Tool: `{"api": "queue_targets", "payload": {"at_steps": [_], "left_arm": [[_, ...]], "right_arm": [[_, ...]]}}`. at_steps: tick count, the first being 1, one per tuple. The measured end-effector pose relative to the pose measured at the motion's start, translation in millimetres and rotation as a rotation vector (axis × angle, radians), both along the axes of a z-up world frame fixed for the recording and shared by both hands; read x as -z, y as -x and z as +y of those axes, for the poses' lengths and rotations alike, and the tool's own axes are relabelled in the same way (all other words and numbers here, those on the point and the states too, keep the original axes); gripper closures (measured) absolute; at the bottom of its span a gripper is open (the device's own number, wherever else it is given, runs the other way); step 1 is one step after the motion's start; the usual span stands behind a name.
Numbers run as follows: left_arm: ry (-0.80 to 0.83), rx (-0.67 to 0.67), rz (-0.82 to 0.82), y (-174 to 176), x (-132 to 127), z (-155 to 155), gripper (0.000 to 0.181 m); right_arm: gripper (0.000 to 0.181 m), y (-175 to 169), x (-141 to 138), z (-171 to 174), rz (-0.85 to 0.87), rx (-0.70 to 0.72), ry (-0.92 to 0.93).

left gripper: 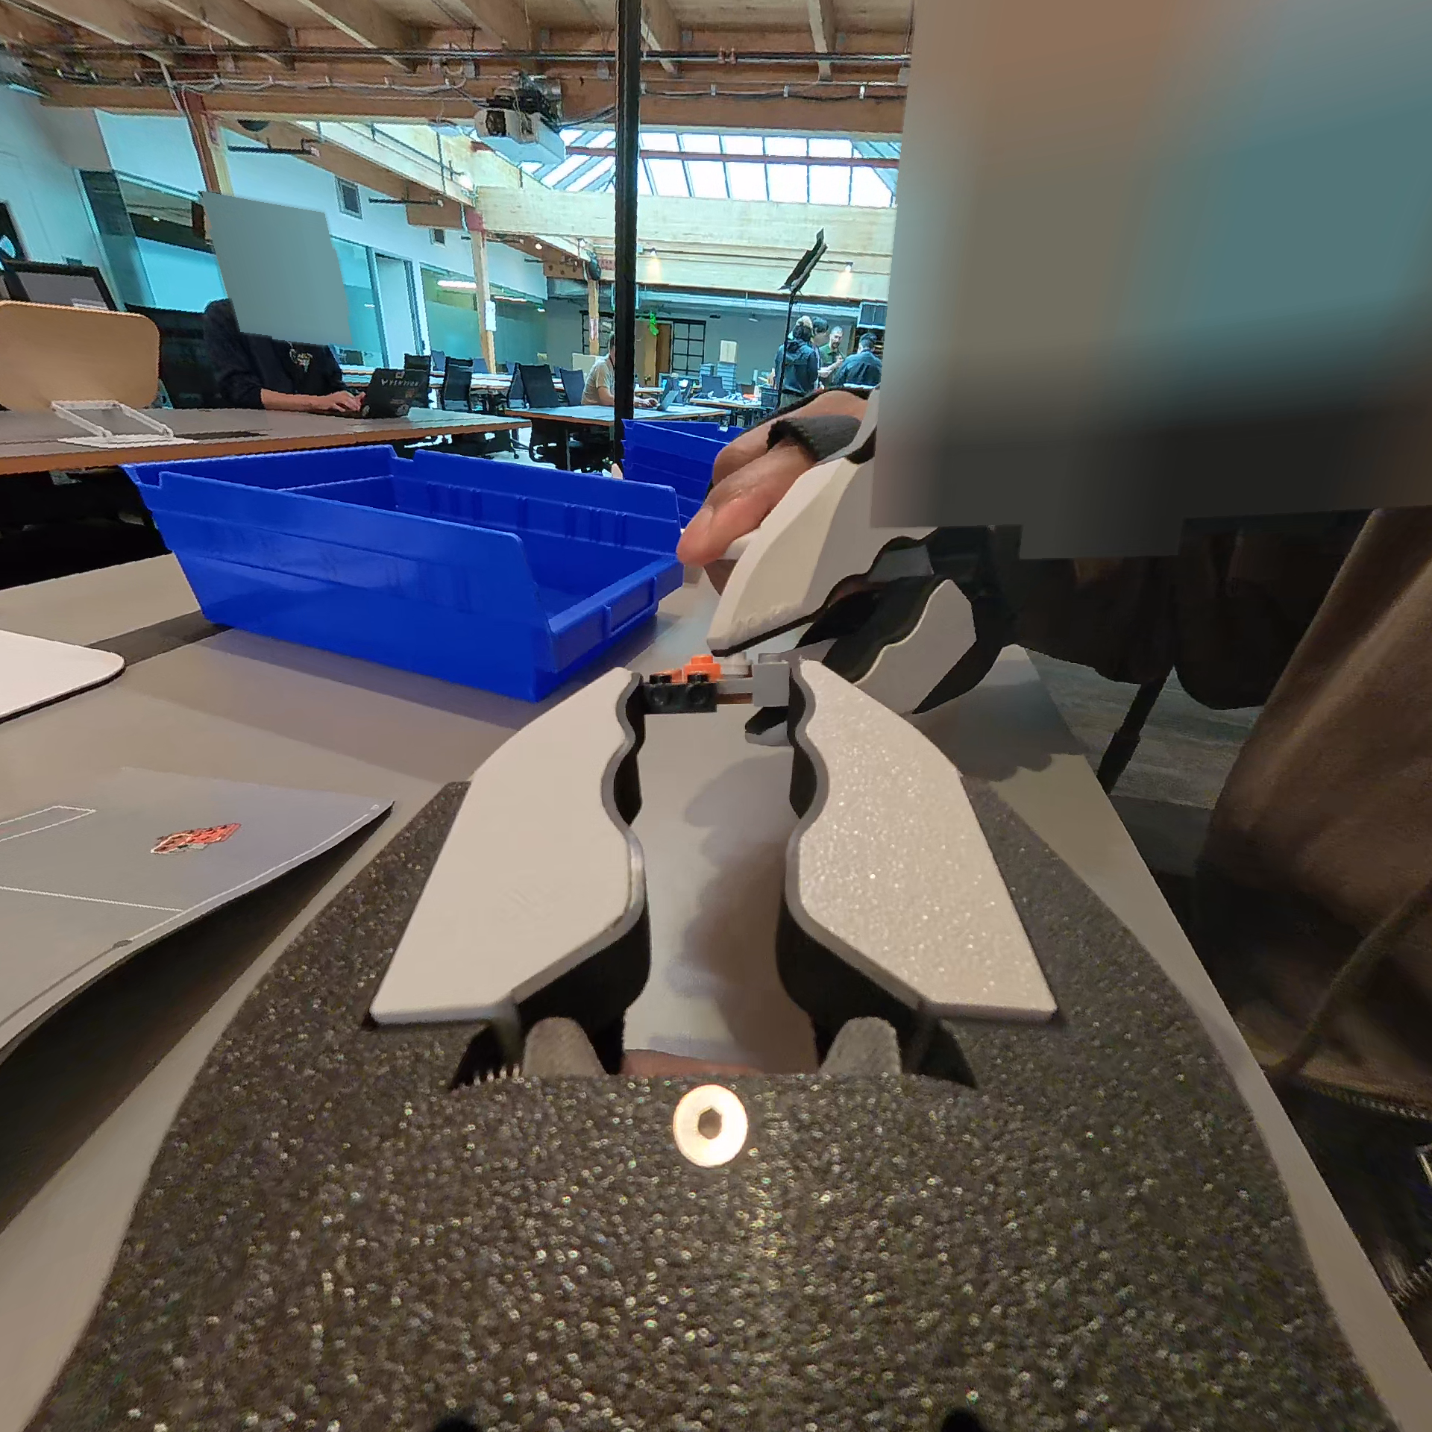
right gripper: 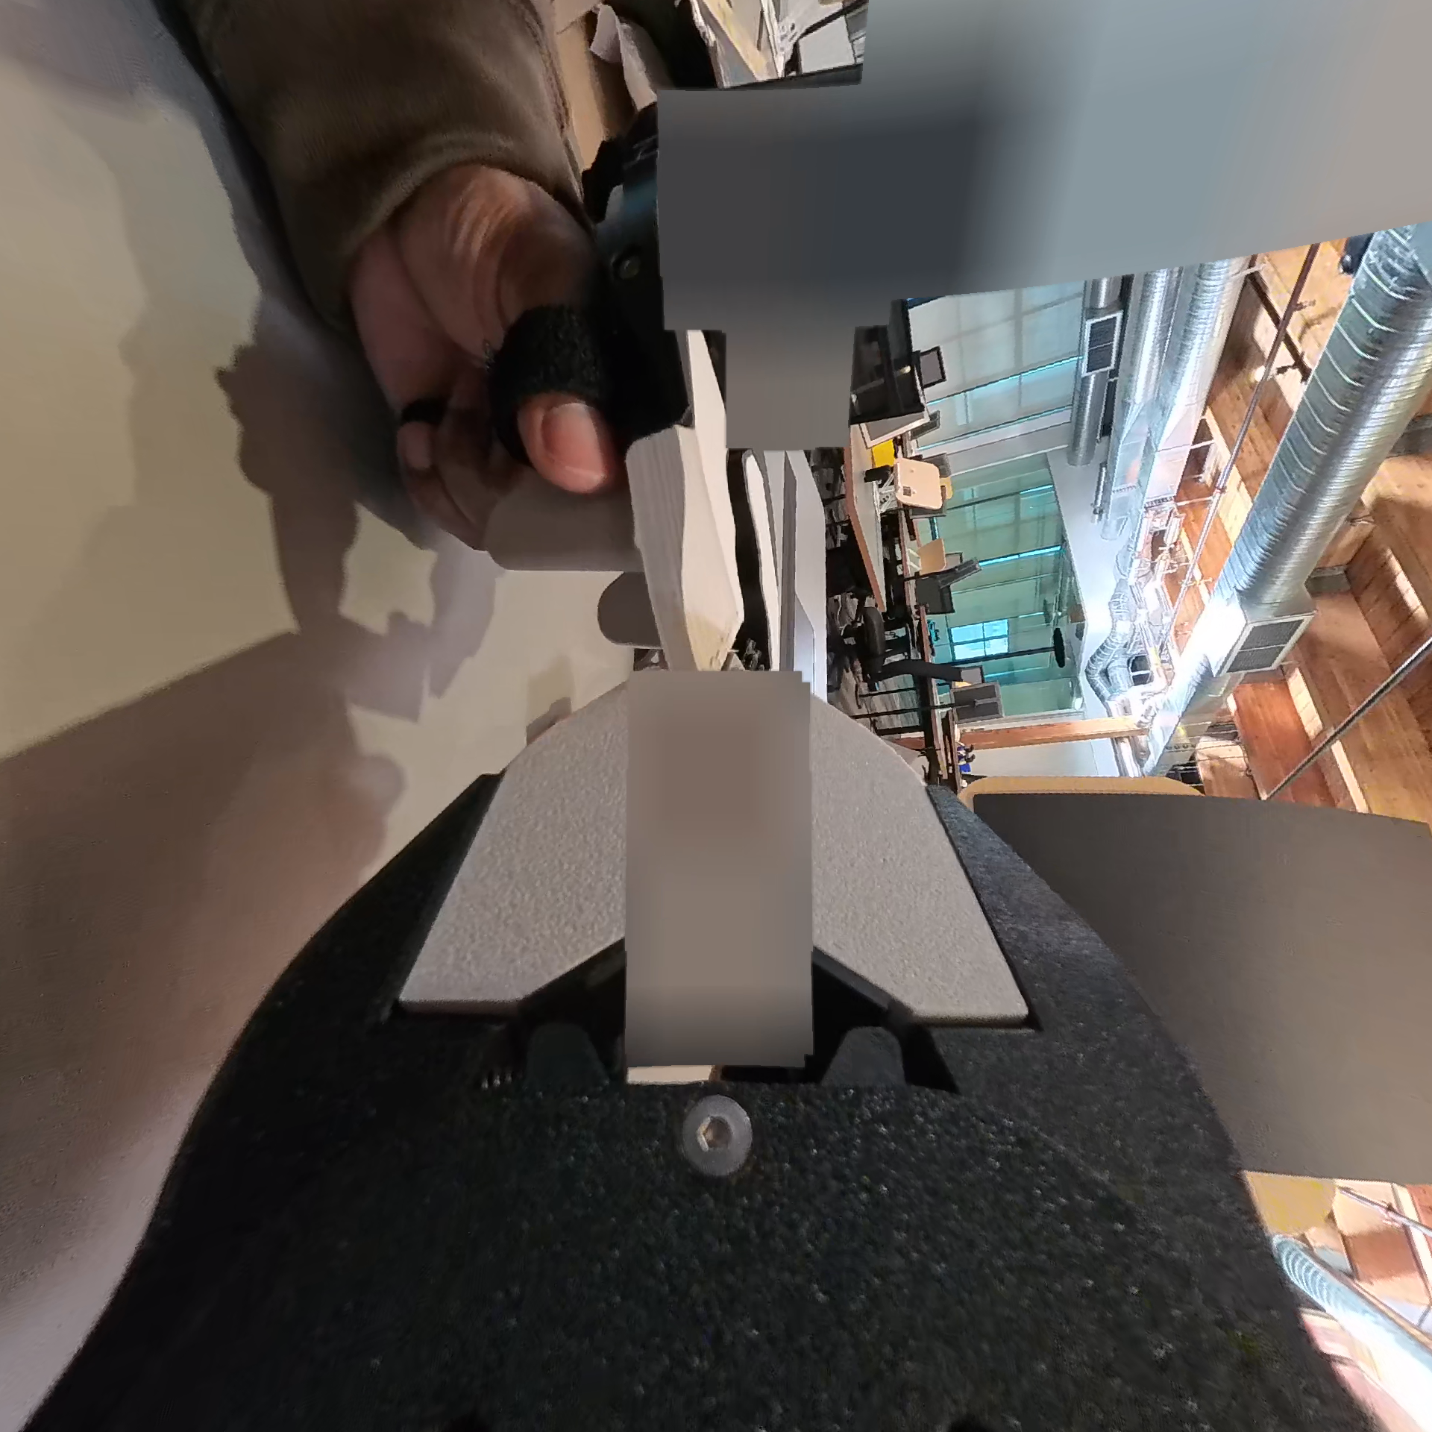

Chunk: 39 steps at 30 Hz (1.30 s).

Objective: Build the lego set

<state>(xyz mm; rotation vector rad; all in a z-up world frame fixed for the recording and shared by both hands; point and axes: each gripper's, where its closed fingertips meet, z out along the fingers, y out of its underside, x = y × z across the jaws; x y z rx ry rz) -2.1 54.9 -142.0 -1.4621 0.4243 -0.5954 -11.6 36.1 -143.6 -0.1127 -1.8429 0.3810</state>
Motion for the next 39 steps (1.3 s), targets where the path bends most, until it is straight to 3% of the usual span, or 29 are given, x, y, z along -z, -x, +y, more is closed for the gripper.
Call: {"api": "queue_targets", "payload": {"at_steps": [23,26,28,30,39], "left_arm": [[0.002,-0.018,0.004,3,0,2,0.146],[-0.019,-0.040,-0.022,9,-5,2,0.146],[-0.029,-0.056,-0.025,14,-7,3,0.146],[-0.036,-0.057,-0.034,17,-7,4,0.146],[-0.126,-0.037,0.030,16,-10,1,0.146]], "right_arm": [[0.164,1,0,2,0.017,0.011,-0.009],[0.164,6,-5,6,0.096,0.055,0.077],[0.148,8,-6,10,0.106,0.083,0.154],[0.144,7,-6,12,0.094,0.084,0.273],[0.134,8,-11,10,-0.144,-0.110,0.947]]}}
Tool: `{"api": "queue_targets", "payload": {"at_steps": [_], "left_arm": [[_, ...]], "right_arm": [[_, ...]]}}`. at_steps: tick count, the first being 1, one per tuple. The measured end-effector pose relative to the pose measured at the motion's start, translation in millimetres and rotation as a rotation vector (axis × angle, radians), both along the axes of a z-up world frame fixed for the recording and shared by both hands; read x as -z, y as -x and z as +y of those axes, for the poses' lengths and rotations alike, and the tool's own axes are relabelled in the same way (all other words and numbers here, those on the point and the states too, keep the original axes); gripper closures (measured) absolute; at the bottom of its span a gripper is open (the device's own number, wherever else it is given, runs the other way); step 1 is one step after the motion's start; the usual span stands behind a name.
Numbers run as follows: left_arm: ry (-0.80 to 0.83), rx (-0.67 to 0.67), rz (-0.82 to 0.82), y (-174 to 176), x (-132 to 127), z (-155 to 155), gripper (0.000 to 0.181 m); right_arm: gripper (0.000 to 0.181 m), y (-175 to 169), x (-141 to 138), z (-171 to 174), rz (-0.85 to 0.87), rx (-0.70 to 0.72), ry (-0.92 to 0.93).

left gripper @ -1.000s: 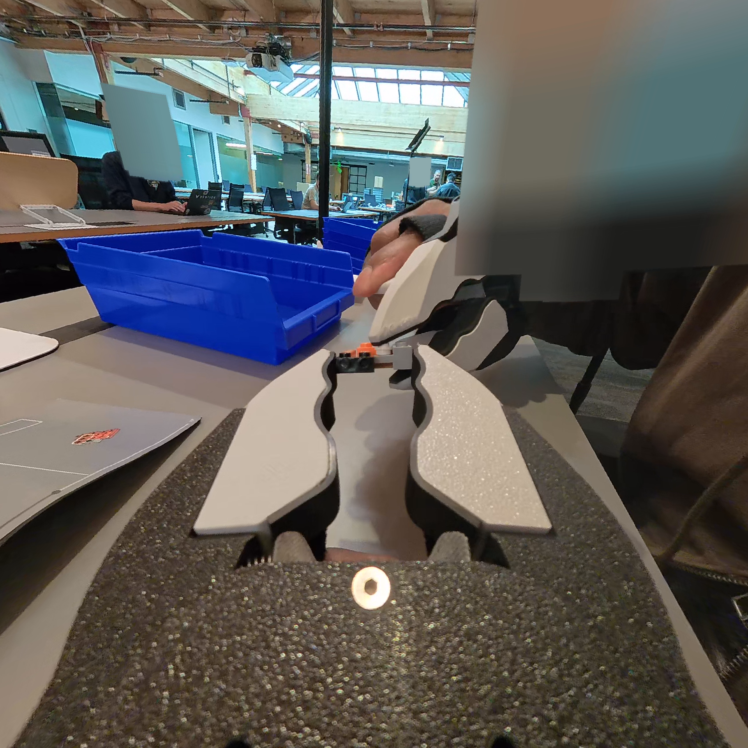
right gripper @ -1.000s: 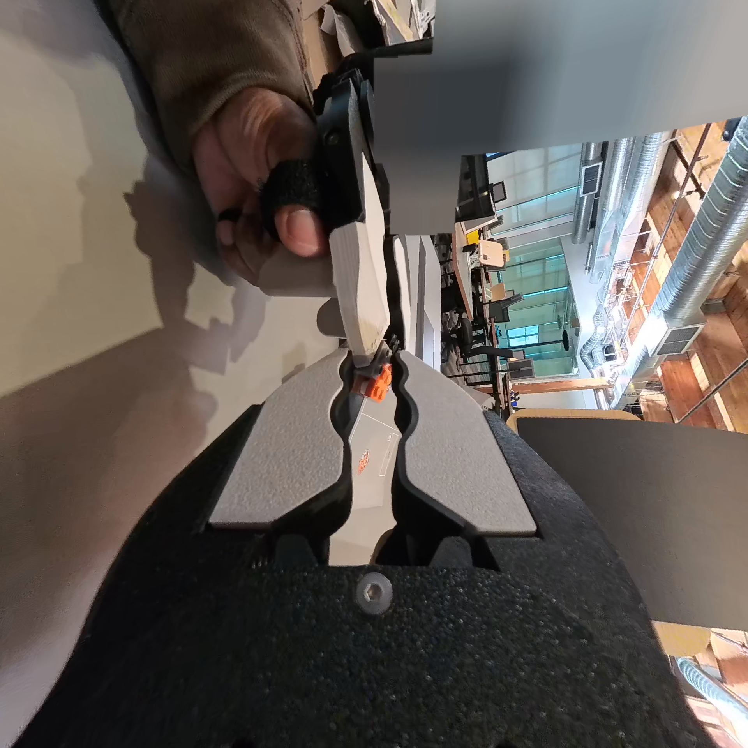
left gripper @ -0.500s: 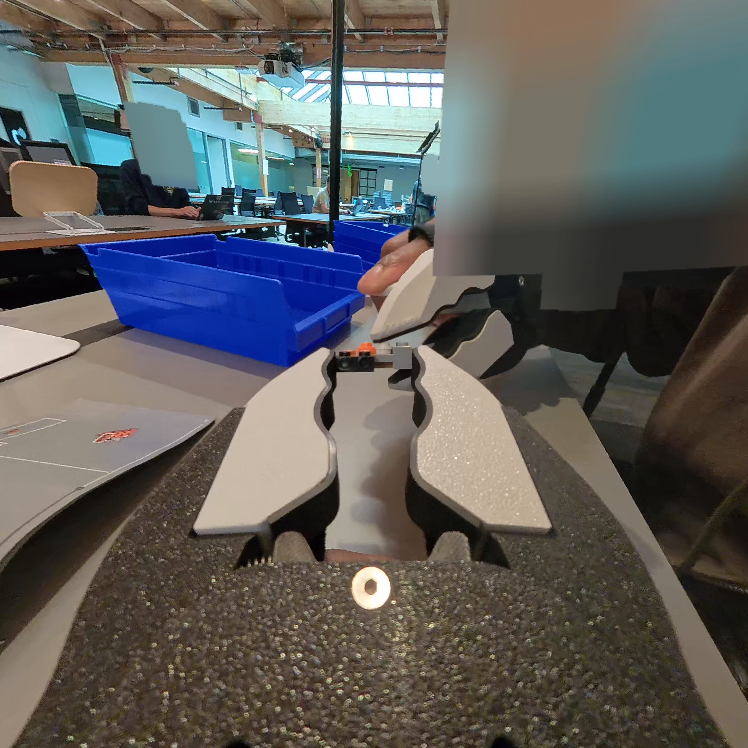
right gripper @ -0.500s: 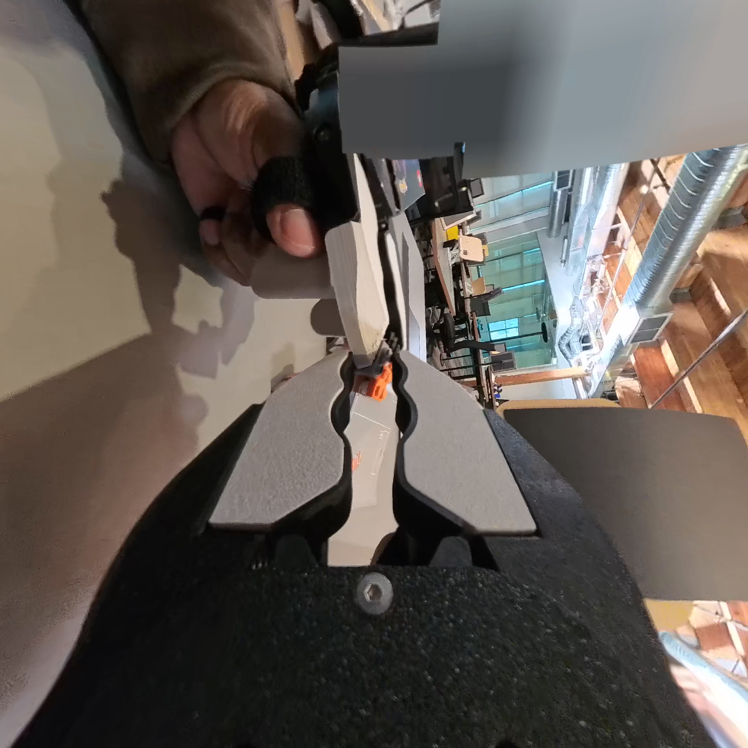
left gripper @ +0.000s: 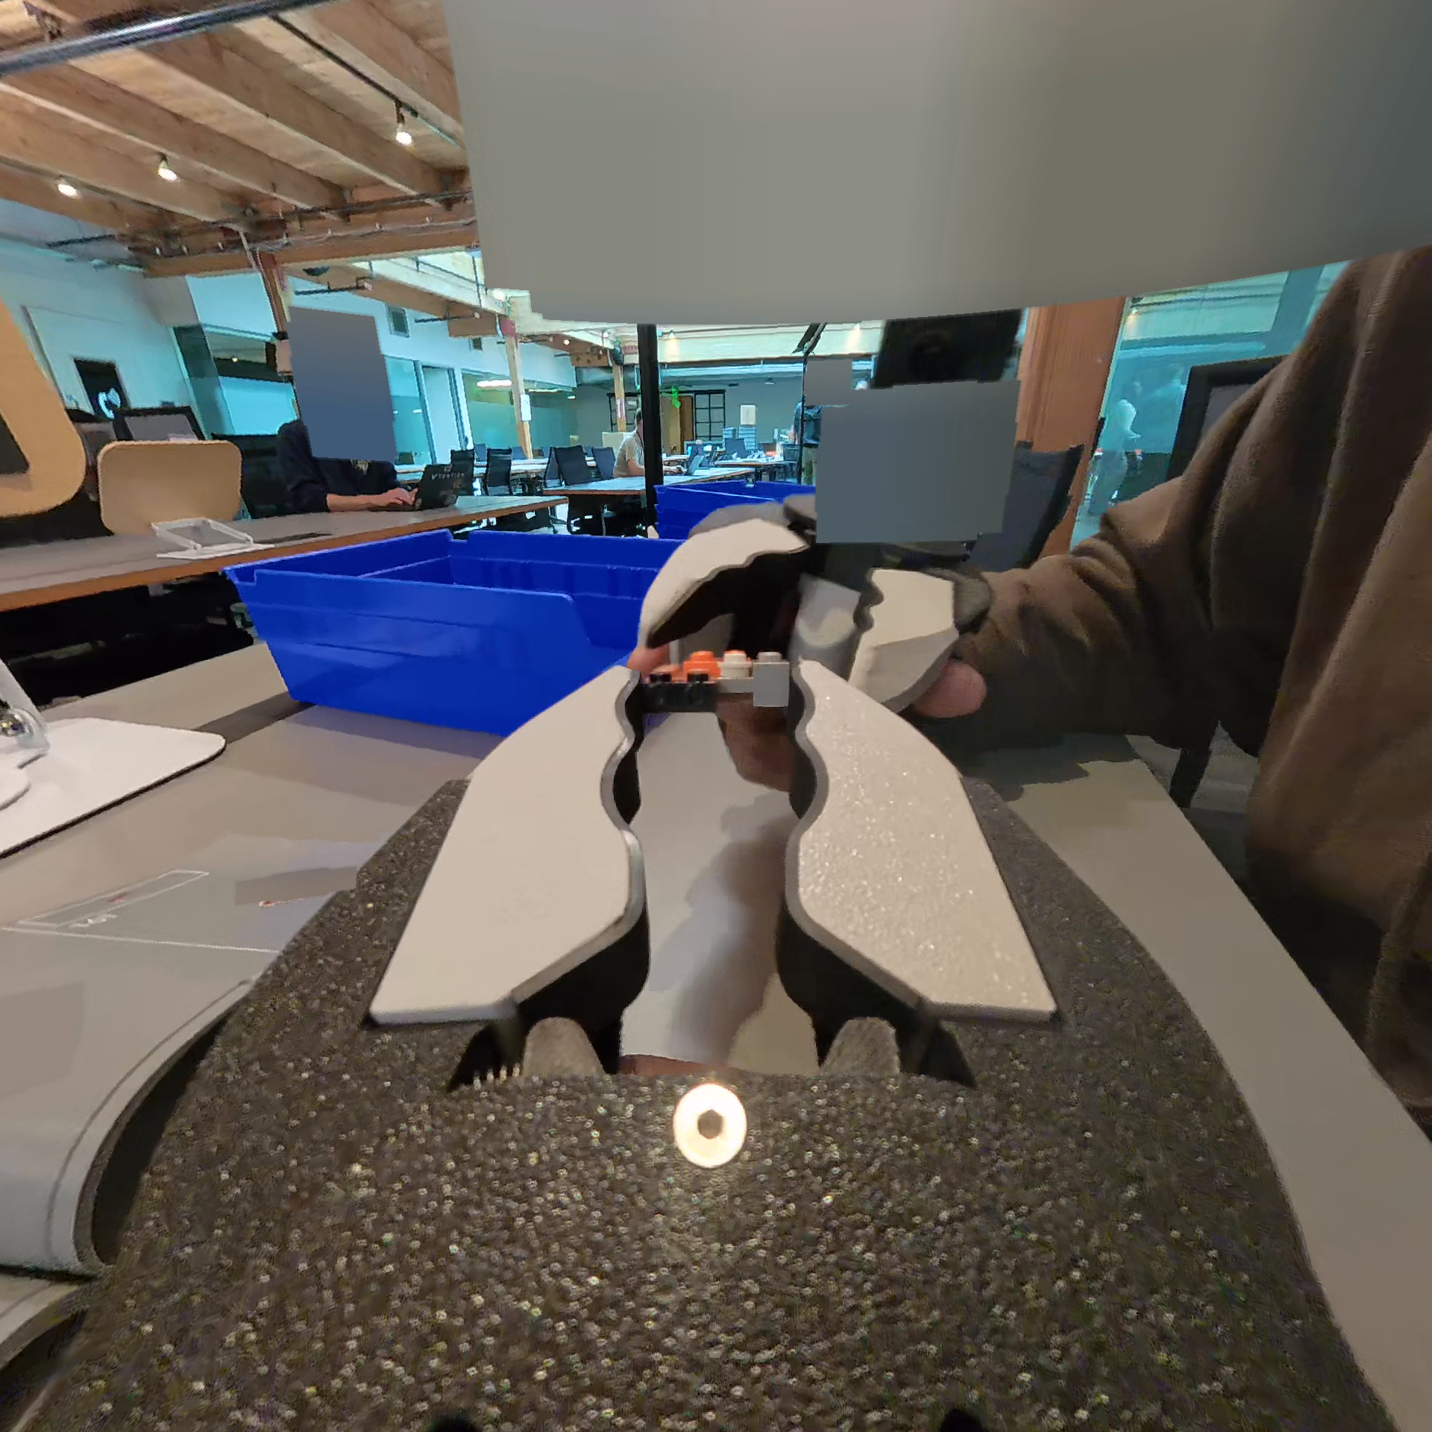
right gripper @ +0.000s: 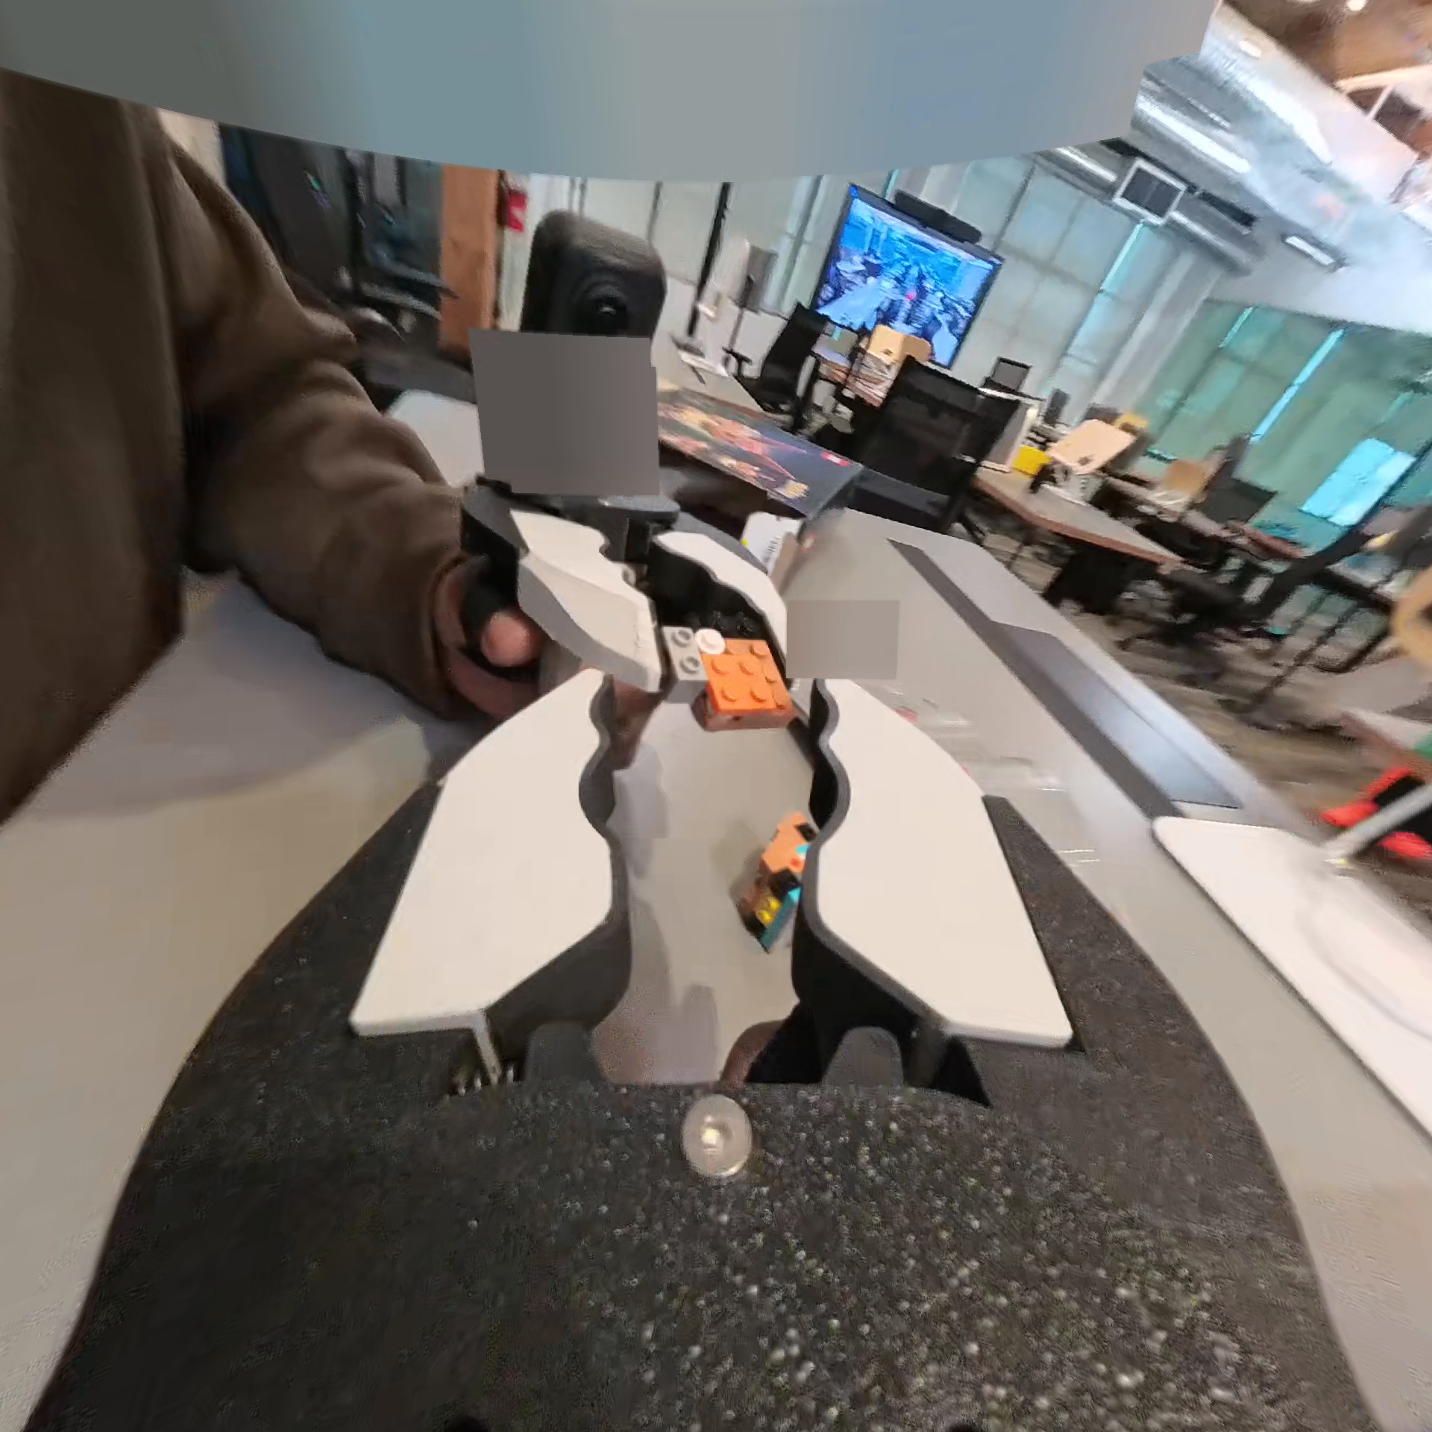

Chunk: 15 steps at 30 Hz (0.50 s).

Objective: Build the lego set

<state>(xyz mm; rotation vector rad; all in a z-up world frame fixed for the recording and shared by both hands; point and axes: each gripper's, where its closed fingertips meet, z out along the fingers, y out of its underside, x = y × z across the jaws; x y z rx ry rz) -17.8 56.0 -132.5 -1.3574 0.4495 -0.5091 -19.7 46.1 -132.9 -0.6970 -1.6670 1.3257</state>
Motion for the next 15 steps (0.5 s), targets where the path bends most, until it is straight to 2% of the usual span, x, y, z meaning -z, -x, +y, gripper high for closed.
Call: {"api": "queue_targets", "payload": {"at_steps": [5,8,15], "left_arm": [[0.000,-0.001,0.029,1,4,2,0.146],[0.013,0.007,0.007,2,5,3,0.146],[0.045,0.008,-0.051,9,6,6,0.146]], "right_arm": [[0.136,-7,1,5,-0.023,-0.117,0.213],[0.140,-11,4,13,-0.034,-0.139,0.306],[0.142,-12,9,17,-0.052,-0.157,0.361]]}}
